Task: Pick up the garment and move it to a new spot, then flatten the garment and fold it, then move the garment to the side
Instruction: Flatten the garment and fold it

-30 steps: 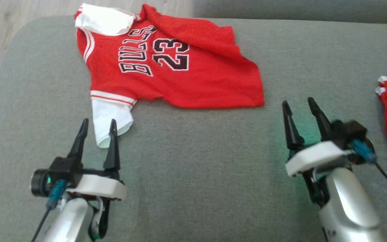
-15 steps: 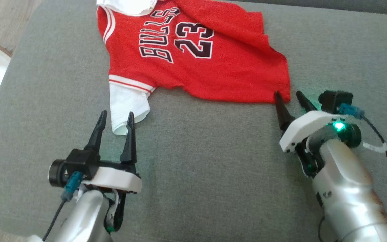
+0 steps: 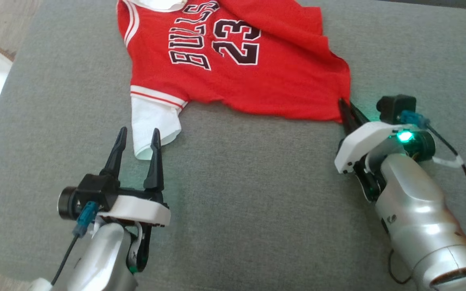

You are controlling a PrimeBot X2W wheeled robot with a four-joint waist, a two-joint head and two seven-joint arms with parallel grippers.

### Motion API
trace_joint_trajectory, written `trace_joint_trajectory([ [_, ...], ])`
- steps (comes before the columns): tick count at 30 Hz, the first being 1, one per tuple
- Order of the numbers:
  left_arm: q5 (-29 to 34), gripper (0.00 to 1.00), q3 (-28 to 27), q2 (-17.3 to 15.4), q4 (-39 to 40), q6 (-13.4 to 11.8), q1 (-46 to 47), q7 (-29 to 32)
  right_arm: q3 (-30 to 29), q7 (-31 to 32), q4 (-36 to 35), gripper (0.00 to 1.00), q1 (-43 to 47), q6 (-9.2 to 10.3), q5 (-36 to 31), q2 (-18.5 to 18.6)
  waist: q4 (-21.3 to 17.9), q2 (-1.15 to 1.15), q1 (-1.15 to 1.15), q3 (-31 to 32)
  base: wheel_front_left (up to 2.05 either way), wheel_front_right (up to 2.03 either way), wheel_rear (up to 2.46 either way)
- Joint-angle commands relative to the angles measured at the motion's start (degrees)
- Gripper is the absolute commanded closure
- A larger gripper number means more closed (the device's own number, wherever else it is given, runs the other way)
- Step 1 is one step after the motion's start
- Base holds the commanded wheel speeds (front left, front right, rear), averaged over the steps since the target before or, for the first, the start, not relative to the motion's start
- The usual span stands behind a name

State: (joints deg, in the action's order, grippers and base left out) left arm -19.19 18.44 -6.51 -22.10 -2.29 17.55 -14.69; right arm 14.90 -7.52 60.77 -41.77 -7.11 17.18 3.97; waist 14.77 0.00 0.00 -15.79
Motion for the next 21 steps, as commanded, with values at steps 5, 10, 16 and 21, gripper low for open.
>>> trace_joint_trajectory([
  [5, 1.5, 0.00, -3.3, -0.3, 1.0, 0.7, 1.8, -0.3, -2.9, -5.2, 1.6, 1.00, -2.7, -0.37, -2.3, 1.0, -2.0, 0.00, 0.00, 1.1, 0.00, 0.00, 0.00],
  [10, 2.2, 0.00, -4.1, -0.1, 1.2, 1.2, 1.6, -0.3, -7.5, -6.6, 2.6, 1.00, -3.2, -0.37, -3.1, 5.4, -3.7, 0.00, 0.00, 1.6, 0.00, 0.00, 0.00],
  [16, 3.1, 0.00, -4.9, 0.4, 1.0, 1.9, 1.7, -0.3, -13.4, -7.2, 4.1, 1.00, -3.0, -0.37, -5.7, 10.9, -4.6, 0.00, 0.00, 1.9, 0.00, 0.00, 0.00],
  [21, 3.4, 0.00, -5.6, 0.5, 0.8, 2.3, 1.5, -0.3, -16.5, -7.3, 4.8, 0.46, -2.6, -0.37, -8.5, 11.6, -5.2, 0.00, 0.00, 2.1, 0.00, 0.00, 0.00],
])
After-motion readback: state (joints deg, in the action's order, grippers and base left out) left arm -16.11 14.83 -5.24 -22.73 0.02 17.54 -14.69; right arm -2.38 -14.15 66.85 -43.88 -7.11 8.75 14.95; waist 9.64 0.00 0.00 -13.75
